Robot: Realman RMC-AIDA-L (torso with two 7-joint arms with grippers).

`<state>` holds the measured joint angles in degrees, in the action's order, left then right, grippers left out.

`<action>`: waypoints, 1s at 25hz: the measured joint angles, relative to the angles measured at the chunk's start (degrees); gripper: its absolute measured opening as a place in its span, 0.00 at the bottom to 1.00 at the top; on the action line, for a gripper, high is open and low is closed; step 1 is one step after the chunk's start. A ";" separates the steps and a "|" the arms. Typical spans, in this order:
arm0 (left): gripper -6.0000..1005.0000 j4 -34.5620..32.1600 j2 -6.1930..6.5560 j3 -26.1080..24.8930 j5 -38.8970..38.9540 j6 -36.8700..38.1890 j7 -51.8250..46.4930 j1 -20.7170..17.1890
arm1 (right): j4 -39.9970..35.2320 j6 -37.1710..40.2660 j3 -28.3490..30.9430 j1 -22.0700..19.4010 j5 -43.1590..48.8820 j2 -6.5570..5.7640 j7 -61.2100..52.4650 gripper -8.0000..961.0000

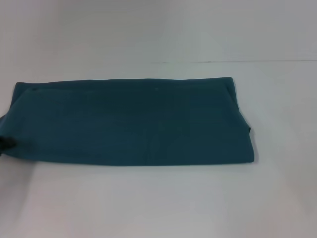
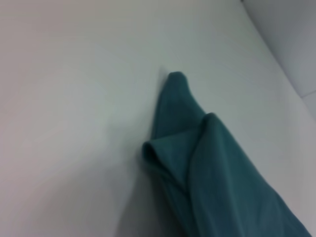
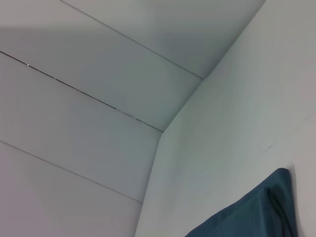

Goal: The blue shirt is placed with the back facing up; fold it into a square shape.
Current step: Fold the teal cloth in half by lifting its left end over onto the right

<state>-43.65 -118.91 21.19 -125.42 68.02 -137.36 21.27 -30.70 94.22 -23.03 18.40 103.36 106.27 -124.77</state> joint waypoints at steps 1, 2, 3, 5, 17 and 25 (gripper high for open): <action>0.04 -0.30 0.09 -0.40 -0.18 0.50 0.80 0.12 | 0.20 -0.02 -0.01 0.05 0.00 -0.06 0.00 0.91; 0.04 -0.70 0.12 -0.59 -0.22 1.12 1.63 0.21 | 0.31 -0.03 -0.07 0.14 0.00 -0.07 0.00 0.91; 0.04 -1.26 0.16 -0.60 -0.09 2.02 2.88 0.45 | 0.34 -0.03 -0.17 0.25 0.00 -0.06 0.00 0.91; 0.04 -2.03 0.17 -0.62 0.51 4.01 4.34 0.98 | 0.35 -0.06 -0.41 0.40 0.00 0.02 -0.02 0.91; 0.04 -8.34 -0.74 5.05 7.99 20.14 4.65 9.32 | 0.38 -0.27 -0.79 1.32 1.81 0.42 0.29 0.90; 0.04 -8.74 -3.33 14.36 8.11 18.71 3.18 17.37 | 0.38 -0.30 -0.79 1.64 2.23 0.98 0.56 0.90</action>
<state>-52.39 -122.24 35.55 -117.32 86.73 -134.18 38.64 -30.32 93.92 -23.82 20.04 105.59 107.25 -124.21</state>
